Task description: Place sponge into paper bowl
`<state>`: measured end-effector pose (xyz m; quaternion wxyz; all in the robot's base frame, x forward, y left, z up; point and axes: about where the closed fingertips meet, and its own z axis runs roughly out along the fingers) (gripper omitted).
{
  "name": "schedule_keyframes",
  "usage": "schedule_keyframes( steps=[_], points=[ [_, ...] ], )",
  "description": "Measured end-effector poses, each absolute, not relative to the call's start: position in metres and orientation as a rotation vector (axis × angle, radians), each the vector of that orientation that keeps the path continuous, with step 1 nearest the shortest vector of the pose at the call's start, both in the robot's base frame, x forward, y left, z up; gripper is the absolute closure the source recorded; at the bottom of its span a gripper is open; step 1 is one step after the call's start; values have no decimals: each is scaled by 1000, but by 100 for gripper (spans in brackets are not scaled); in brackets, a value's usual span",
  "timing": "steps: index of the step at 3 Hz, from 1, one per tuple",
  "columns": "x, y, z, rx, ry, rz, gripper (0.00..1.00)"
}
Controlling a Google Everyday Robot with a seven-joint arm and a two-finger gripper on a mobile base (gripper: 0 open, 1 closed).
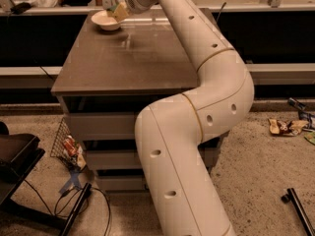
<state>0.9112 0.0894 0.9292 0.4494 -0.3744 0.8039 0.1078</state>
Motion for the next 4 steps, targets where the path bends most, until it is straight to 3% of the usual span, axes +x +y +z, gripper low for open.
schedule_keyframes(
  steps=[2,4],
  points=[
    [918,94,928,-906,1972,275,100],
    [959,125,928,-797,1858,237,100]
  ],
)
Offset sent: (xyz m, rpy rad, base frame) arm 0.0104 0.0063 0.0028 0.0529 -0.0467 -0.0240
